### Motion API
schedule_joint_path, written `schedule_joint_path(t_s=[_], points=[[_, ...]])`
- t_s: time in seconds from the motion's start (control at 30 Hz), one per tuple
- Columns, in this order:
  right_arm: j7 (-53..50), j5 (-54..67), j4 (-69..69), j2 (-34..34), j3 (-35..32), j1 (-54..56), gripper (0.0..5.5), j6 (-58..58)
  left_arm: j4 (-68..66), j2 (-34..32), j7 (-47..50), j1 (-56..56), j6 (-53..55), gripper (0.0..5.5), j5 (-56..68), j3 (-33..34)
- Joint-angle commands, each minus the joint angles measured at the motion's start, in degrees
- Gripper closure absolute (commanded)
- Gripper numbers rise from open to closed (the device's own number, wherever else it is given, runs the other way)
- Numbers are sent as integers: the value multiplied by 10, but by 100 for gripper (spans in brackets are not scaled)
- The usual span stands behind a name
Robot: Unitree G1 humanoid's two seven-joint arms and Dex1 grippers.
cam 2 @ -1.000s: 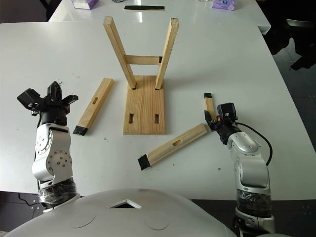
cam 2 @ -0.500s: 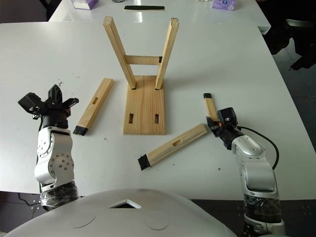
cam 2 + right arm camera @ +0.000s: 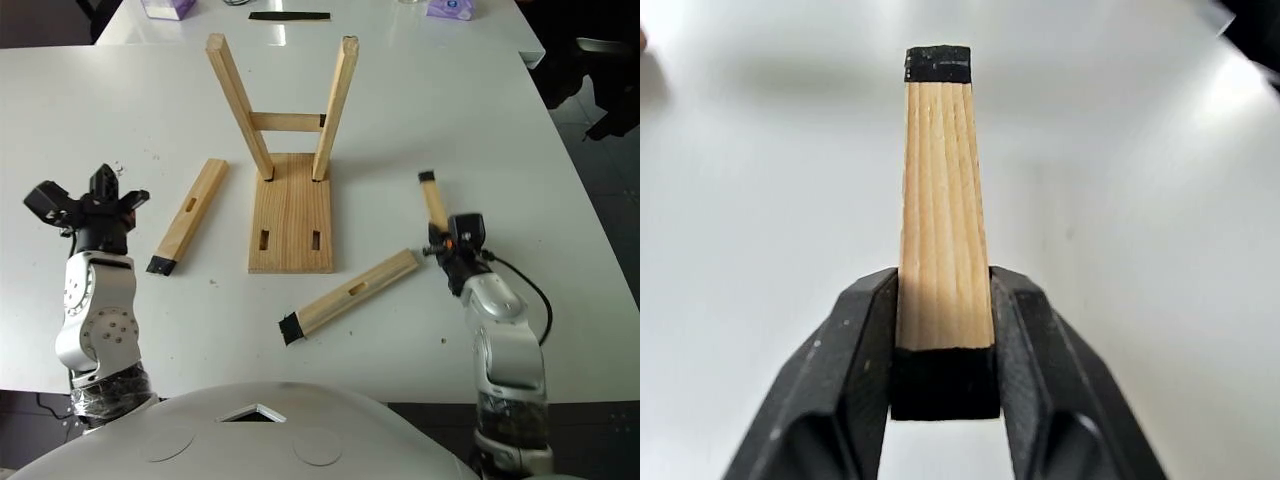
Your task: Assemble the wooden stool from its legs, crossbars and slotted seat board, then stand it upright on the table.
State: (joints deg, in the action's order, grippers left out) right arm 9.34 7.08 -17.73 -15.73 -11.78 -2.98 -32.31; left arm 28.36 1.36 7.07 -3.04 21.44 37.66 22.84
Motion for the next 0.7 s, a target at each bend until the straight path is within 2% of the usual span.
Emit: schedule_joint_path(t_s=[0.03,0.13,0.2,0.33,0.53,0.7], points=[[-42,88,139,58,-59,248,420,28,16,-46,-14,72,56,550,154,26],[-4,226,201,83,-119,392,420,-2,3,-88,-35,133,91,550,257,29],[57,312,182,80,-122,427,420,-43,-6,-108,-45,160,111,530,320,28],[167,409,99,59,-67,397,420,-111,-24,-149,-74,197,142,478,421,25],[251,452,38,29,3,335,420,-154,-36,-210,-97,217,187,376,546,5],[302,519,13,-10,2,293,420,-198,-101,-267,-140,267,253,301,658,-29]])
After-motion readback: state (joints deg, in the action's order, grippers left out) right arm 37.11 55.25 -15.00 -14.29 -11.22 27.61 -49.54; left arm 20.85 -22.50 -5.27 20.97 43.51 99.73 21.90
